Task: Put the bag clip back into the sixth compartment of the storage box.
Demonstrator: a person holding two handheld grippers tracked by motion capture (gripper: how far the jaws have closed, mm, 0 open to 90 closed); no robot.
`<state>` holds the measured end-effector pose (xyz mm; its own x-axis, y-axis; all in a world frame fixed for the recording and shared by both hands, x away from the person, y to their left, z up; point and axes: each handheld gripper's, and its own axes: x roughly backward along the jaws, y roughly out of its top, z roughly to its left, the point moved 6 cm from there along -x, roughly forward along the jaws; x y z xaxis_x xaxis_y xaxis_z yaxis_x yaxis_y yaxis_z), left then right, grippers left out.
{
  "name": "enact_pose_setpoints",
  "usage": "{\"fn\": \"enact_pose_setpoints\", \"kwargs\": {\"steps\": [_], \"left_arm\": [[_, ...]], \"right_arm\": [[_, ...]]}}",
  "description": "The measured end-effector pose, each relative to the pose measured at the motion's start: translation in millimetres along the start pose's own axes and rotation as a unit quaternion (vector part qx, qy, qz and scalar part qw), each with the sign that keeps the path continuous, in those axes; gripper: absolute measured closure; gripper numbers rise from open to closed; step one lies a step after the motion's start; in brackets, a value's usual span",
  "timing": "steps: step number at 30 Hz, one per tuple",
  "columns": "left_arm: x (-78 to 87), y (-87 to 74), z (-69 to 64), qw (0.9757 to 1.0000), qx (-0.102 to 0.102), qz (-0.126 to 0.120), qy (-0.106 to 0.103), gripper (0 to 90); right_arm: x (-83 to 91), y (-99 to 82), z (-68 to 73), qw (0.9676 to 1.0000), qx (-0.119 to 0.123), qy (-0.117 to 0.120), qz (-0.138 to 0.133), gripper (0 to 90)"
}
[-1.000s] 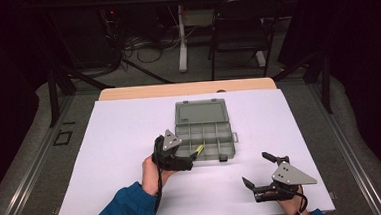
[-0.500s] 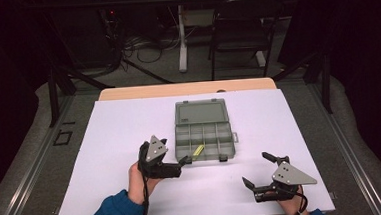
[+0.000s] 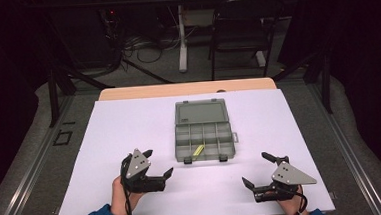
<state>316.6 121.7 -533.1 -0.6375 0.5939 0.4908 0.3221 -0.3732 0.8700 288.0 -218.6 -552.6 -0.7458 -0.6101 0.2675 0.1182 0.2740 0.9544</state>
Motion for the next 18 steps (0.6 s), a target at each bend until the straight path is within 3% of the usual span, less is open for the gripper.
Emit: {"fn": "enact_pose_setpoints", "kwargs": {"steps": [5, 10, 15, 18], "left_arm": [[8.1, -8.7, 1.4, 1.0000, 0.005, -0.007, -0.001, 11.1], [17.4, -18.1, 1.7, 0.9995, 0.009, -0.023, -0.020, 11.0], [27.5, -29.4, 5.4, 0.9993, 0.009, -0.032, -0.015, 11.0], [31.1, -37.1, 7.2, 0.9996, 0.010, -0.023, -0.008, 10.9]], "right_arm": [[-0.5, -0.1, 0.3, 1.0000, -0.003, 0.000, -0.002, 0.2], [-0.3, -0.2, 0.5, 1.0000, -0.005, 0.002, -0.002, 0.2], [-0.2, -0.3, -0.1, 1.0000, -0.003, 0.001, -0.001, 0.1], [-0.5, -0.4, 0.2, 1.0000, -0.003, 0.002, 0.000, 0.1]]}}
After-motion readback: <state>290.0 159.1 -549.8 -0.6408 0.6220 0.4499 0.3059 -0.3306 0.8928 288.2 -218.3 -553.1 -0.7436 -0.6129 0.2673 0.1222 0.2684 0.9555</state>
